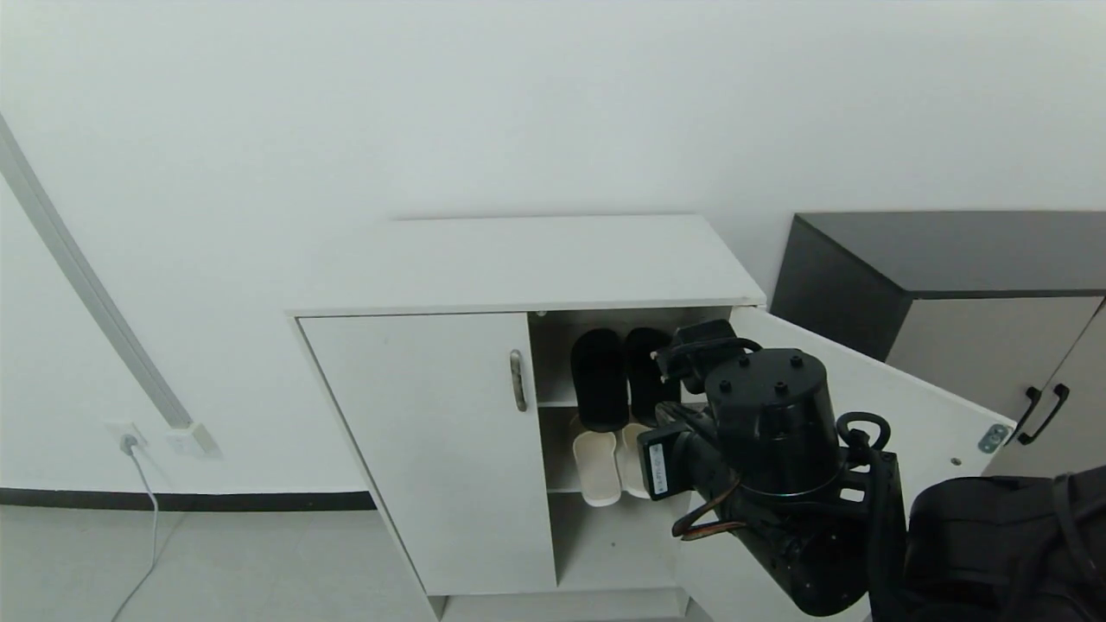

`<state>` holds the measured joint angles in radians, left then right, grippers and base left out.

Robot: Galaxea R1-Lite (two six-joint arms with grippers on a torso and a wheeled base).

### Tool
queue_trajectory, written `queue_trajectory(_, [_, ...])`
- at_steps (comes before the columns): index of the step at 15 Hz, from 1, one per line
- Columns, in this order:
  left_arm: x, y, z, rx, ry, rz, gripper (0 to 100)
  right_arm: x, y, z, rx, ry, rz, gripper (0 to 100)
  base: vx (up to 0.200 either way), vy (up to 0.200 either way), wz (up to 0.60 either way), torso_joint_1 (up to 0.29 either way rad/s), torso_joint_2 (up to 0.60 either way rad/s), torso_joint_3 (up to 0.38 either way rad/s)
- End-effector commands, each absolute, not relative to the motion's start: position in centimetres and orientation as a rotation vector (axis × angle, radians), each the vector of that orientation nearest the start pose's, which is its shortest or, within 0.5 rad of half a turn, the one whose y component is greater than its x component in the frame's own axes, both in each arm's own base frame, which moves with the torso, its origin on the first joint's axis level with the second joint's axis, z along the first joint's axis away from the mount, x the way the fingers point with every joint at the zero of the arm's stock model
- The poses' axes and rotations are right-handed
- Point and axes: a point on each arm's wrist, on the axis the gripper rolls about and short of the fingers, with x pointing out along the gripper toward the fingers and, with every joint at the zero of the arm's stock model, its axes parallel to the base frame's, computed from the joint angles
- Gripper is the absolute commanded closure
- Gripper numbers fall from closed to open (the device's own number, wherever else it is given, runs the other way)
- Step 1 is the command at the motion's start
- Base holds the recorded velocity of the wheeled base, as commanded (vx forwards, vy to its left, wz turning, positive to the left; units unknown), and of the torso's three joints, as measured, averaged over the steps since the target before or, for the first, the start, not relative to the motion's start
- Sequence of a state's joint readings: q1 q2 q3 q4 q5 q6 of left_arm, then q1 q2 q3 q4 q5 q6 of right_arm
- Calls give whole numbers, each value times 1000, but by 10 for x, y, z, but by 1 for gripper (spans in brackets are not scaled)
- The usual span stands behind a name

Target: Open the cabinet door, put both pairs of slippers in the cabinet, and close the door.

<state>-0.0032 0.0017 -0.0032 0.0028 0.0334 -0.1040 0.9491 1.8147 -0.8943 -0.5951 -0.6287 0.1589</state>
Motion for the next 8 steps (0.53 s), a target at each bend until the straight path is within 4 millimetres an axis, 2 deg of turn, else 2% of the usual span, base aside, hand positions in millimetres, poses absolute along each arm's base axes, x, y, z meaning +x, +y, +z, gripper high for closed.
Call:
queue_trajectory(1, [-23,1,76,-104,0,31,100,204,262,166,-78,256,298,100,0,0,0,198,-515,-315])
queue_trajectory(8, [-23,1,76,-104,1,31,100,202,262,166,-75,254,301,100,0,0,0,229,-549,-320])
